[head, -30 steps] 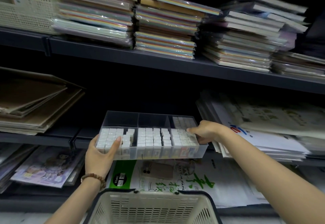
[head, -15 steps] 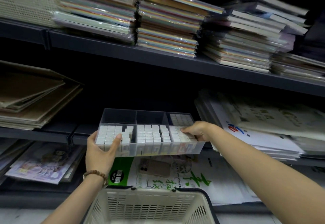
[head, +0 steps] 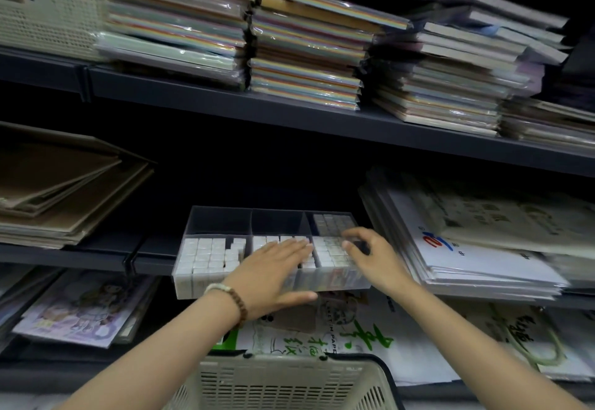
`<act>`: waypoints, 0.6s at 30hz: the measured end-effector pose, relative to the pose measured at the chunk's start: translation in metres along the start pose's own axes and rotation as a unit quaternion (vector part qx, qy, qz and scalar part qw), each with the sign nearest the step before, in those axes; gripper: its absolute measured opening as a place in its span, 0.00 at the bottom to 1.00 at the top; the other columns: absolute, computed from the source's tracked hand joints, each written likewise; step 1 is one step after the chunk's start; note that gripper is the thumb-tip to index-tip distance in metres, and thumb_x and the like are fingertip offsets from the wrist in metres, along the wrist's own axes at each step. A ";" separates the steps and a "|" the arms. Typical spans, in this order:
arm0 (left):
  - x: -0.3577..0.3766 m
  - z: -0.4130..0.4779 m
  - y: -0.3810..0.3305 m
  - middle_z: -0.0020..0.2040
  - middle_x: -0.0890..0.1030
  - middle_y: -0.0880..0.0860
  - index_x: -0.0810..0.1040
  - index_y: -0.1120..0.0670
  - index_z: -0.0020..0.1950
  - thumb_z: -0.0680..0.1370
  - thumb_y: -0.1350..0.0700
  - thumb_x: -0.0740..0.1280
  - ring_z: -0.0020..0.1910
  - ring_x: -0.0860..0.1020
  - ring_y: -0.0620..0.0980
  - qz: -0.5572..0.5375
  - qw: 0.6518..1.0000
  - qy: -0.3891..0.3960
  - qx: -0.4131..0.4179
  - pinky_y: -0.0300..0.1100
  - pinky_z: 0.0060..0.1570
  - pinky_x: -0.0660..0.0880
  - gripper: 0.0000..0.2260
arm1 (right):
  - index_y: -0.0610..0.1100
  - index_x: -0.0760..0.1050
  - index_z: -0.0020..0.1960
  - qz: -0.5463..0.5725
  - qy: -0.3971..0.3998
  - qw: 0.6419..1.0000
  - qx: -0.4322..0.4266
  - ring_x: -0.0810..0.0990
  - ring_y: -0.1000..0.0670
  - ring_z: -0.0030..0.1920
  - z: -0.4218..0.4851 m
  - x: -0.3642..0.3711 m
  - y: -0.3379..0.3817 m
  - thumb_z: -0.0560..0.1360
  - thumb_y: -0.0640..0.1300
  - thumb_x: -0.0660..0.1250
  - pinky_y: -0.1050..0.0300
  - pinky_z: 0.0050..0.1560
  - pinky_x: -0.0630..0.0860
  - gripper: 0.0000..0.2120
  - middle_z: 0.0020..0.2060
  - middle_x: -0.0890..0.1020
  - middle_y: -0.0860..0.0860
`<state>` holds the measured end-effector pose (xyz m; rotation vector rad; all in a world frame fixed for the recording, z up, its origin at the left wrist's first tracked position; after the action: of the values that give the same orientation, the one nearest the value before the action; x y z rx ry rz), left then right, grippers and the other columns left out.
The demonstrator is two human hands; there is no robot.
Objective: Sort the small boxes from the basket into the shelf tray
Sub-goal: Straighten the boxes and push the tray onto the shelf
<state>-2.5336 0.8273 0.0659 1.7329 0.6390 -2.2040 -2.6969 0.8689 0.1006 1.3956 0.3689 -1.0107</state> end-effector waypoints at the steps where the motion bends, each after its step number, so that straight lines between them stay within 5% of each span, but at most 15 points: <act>1: 0.008 0.006 -0.001 0.76 0.43 0.42 0.41 0.44 0.76 0.71 0.27 0.45 0.75 0.43 0.42 0.022 1.000 0.015 0.005 0.38 0.69 0.36 0.39 | 0.44 0.73 0.63 -0.004 0.001 1.000 -0.006 0.73 0.53 0.62 -0.002 0.000 0.002 0.79 0.45 0.62 0.63 0.60 0.67 0.14 0.61 0.75 0.50; 6: 0.012 0.005 0.014 0.77 0.45 0.43 0.42 0.43 0.76 0.68 0.25 0.41 0.75 0.42 0.44 0.083 0.997 -0.004 0.004 0.42 0.70 0.34 0.41 | 0.46 0.72 0.65 0.006 0.035 0.999 -0.018 0.71 0.54 0.65 -0.001 0.002 0.017 0.79 0.44 0.61 0.67 0.60 0.63 0.15 0.62 0.73 0.52; 10: 0.014 -0.002 0.016 0.77 0.44 0.43 0.39 0.42 0.75 0.68 0.24 0.43 0.75 0.42 0.44 0.078 0.997 0.012 -0.011 0.43 0.69 0.34 0.41 | 0.43 0.69 0.69 -0.006 0.179 0.982 0.058 0.76 0.52 0.58 0.005 0.029 0.033 0.81 0.45 0.57 0.63 0.56 0.71 0.18 0.64 0.75 0.49; 12: 0.013 -0.001 0.014 0.77 0.44 0.43 0.39 0.43 0.75 0.68 0.25 0.44 0.75 0.42 0.45 0.076 0.997 0.010 -0.015 0.43 0.69 0.35 0.41 | 0.41 0.70 0.68 -0.023 0.220 0.970 0.098 0.80 0.49 0.52 0.007 0.037 0.042 0.81 0.44 0.57 0.58 0.51 0.75 0.17 0.59 0.79 0.45; 15: 0.011 -0.003 0.014 0.77 0.44 0.44 0.40 0.43 0.76 0.69 0.26 0.44 0.75 0.42 0.44 0.062 0.998 0.003 -0.016 0.42 0.69 0.34 0.40 | 0.33 0.73 0.63 -0.078 0.235 0.961 0.122 0.79 0.38 0.56 0.017 0.042 0.052 0.80 0.41 0.57 0.50 0.57 0.75 0.16 0.57 0.79 0.36; 18: 0.005 -0.012 0.020 0.76 0.44 0.42 0.41 0.44 0.76 0.69 0.26 0.43 0.75 0.41 0.42 0.043 0.998 -0.018 -0.032 0.41 0.70 0.33 0.40 | 0.33 0.76 0.54 -0.170 0.261 0.944 0.106 0.75 0.44 0.43 0.022 0.052 0.058 0.80 0.45 0.58 0.53 0.44 0.73 0.15 0.44 0.78 0.40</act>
<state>-2.5155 0.8155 0.0553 1.6527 0.6072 -2.1278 -2.6307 0.8217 0.1028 1.8362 0.9422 -0.9628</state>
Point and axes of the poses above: each hand's wrist, its own z-axis towards the middle knuckle, its own x-axis out of the palm, y = z × x, the point moved 8 cm from there along z, towards the middle knuckle
